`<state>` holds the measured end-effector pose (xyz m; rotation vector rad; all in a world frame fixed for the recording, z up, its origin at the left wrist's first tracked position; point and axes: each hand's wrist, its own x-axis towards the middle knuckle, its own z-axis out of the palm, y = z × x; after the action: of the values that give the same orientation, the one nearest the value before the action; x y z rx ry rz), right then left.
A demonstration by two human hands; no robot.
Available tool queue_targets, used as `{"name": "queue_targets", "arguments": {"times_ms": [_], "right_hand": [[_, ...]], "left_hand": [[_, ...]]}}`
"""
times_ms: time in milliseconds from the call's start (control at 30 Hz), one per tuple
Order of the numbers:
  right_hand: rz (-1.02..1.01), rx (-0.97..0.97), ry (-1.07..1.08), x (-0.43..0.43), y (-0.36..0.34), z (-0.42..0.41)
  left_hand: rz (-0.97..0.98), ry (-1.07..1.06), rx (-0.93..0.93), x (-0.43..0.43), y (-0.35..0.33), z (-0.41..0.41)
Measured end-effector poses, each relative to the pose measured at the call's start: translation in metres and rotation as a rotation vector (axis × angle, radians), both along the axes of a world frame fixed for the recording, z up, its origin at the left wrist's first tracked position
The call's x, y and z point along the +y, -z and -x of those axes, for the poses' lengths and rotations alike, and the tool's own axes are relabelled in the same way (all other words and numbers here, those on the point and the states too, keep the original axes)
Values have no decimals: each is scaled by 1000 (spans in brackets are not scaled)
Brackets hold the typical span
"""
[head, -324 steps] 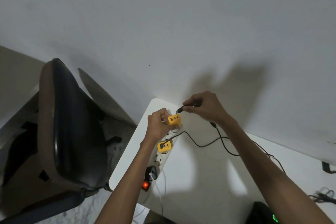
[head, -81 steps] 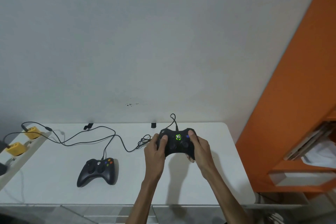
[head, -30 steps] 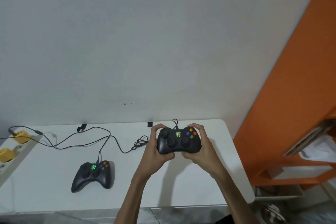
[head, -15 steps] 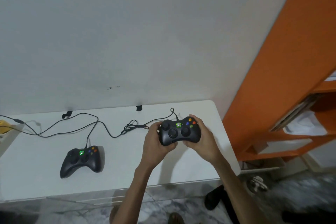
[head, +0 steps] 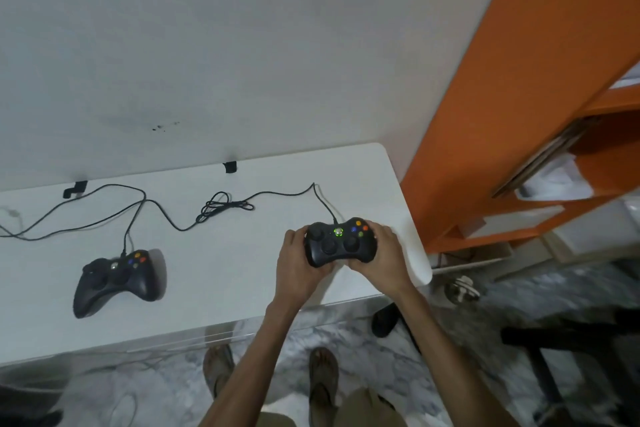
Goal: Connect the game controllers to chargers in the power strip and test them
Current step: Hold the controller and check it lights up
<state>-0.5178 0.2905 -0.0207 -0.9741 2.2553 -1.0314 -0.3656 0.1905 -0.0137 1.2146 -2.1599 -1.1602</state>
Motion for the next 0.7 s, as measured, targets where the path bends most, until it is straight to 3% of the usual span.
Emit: {"name": "queue_targets", "arguments": {"times_ms": [467, 700], "right_hand": [[-140, 29, 28, 6, 32, 8], [-207, 103, -65, -3, 6, 7]], "left_hand": [[-50, 24, -109, 5, 37, 17], [-34, 116, -188, -7, 35, 6]]}}
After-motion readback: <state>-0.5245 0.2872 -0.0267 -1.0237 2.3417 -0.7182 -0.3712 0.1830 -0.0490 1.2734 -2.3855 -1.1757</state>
